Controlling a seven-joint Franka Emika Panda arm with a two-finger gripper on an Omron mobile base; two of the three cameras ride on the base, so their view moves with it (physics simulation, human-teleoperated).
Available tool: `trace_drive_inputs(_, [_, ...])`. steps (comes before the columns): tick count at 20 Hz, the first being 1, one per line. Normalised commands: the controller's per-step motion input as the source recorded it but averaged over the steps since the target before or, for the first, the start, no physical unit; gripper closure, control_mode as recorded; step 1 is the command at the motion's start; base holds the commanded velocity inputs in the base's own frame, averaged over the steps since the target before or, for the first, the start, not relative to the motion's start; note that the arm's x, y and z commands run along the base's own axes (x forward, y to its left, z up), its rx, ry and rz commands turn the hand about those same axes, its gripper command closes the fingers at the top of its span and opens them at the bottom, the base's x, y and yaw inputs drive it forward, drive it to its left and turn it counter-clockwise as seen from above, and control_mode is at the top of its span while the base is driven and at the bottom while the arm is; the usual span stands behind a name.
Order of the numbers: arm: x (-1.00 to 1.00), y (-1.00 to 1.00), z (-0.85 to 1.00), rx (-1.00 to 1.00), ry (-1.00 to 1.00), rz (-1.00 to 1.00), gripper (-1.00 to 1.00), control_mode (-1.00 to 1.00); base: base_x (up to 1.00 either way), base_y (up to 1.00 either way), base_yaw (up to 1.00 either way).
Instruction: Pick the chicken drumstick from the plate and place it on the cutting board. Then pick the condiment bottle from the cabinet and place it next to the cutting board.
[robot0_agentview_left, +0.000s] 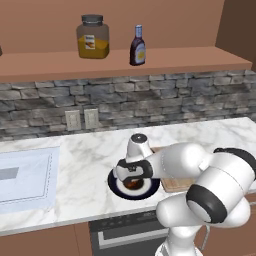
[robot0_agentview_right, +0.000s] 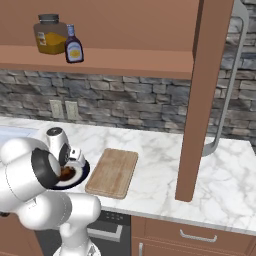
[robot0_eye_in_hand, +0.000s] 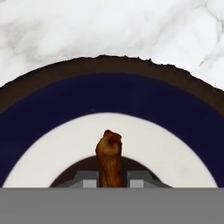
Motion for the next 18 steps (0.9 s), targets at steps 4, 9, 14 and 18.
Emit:
trace_drive_inputs(4, [0.0, 0.0, 0.2, 0.0, 0.0, 0.0, 1.0, -1.0, 0.0, 0.0, 0.0])
trace_drive_inputs(9, [0.0, 0.0, 0.18, 0.0, 0.0, 0.0, 1.0, -1.0, 0.0, 0.0, 0.0])
trace_drive_inputs(14, [0.0, -0.02, 0.12, 0.0, 0.0, -0.01, 1.0, -1.0, 0.0, 0.0, 0.0])
trace_drive_inputs(18, [0.0, -0.06, 0.1, 0.0, 0.0, -0.02, 1.0, -1.0, 0.0, 0.0, 0.0])
